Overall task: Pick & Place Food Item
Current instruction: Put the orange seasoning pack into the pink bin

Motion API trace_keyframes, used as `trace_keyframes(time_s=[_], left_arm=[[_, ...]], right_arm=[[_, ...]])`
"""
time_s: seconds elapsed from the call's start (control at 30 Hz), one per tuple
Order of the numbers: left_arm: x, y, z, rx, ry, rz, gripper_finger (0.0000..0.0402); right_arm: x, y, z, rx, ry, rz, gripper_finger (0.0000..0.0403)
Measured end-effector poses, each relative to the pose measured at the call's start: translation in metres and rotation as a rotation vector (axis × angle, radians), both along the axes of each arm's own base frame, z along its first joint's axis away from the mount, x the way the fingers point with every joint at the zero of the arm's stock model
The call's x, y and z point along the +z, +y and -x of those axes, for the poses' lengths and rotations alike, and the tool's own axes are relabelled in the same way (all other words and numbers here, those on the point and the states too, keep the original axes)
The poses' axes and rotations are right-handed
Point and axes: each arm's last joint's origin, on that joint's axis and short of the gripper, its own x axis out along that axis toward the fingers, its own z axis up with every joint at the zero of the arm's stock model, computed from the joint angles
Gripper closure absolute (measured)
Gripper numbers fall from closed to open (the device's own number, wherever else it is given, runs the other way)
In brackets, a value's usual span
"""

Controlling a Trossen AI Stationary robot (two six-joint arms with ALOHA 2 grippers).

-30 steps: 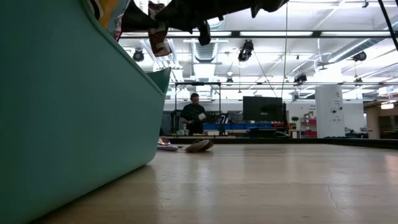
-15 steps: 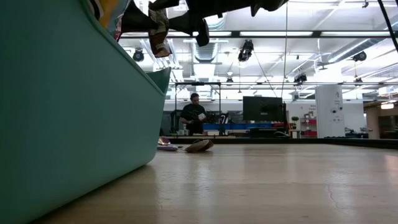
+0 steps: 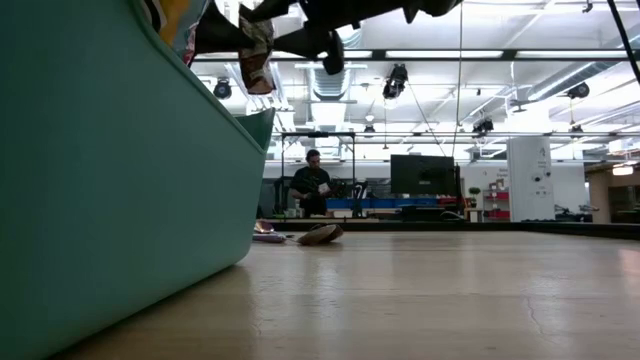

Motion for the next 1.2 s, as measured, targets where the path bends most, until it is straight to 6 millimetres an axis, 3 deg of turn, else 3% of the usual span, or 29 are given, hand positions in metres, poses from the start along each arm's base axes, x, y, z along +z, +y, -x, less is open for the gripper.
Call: trace_keyframes(time_s=[0.13,0.3,0.5,0.8,1.2], left_arm=[[0.0,0.0,0.0,0.0,-0.001,0.0,0.0401],[0.0,0.0,0.0,0.009,0.0,-0.003,0.0401],[0.0,0.001,0.0,0.03,0.001,-0.011,0.0401],[-0.002,0.001,0.001,0.05,0.026,-0.013,0.0401],[0.016,0.001,0.012,0.071,0.201,0.044,0.0401]], right_arm=[[0.004,-0.001,0.004,-0.124,-0.007,0.004,0.017],[0.016,0.013,0.014,-0.103,0.019,0.007,0.017],[0.021,0.024,0.033,-0.071,0.185,0.025,0.017],[0.023,0.023,0.066,-0.073,0.448,0.04,0.017],[0.035,0.021,0.093,-0.125,0.465,-0.105,0.017]])
